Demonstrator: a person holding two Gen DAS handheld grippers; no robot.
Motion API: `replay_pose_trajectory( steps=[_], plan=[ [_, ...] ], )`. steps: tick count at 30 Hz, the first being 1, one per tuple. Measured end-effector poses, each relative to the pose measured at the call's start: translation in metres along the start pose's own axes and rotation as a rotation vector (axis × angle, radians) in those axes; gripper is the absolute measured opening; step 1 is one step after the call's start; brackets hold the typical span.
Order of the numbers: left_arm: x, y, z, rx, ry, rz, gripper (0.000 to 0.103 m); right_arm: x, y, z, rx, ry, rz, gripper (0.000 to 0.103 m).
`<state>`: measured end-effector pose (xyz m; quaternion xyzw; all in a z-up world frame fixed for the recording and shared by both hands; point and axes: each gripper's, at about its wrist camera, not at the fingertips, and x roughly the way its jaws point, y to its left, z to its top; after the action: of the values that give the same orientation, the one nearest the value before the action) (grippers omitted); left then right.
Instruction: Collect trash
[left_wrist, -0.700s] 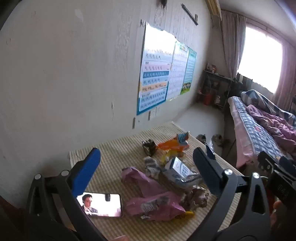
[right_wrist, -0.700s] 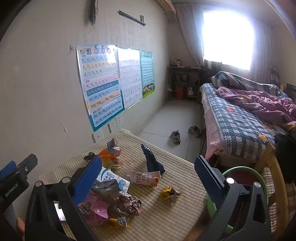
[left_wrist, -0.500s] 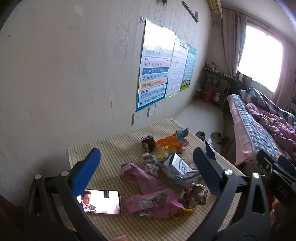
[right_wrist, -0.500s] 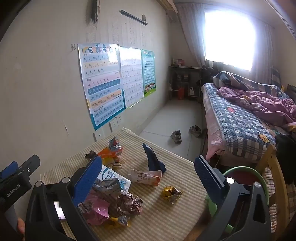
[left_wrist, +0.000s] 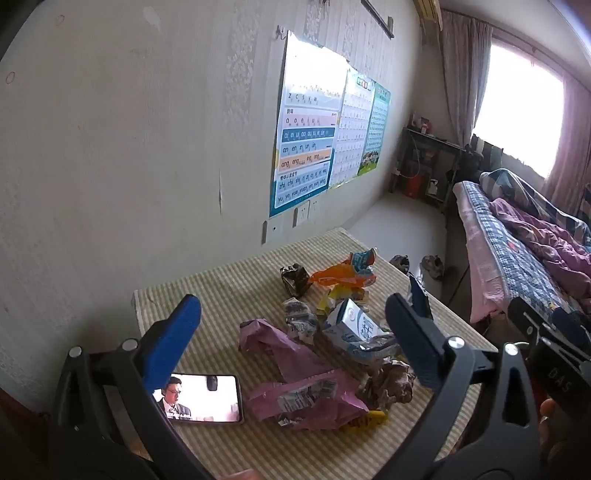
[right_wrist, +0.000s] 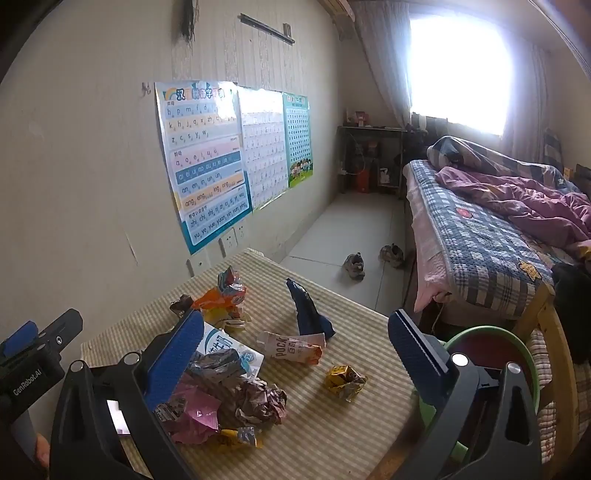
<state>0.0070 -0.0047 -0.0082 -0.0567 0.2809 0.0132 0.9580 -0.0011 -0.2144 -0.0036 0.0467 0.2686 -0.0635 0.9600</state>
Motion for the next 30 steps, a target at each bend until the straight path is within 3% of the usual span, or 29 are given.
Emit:
replay_pose_trajectory(
  steps=[30],
  plan=[
    [0.0031,-0.0007,-0.0025,0.008,0.015,0.006,0.098,-0.0011,-0.0068,-0.0023,0.012,-0.007,-0.006,0.096]
  ],
)
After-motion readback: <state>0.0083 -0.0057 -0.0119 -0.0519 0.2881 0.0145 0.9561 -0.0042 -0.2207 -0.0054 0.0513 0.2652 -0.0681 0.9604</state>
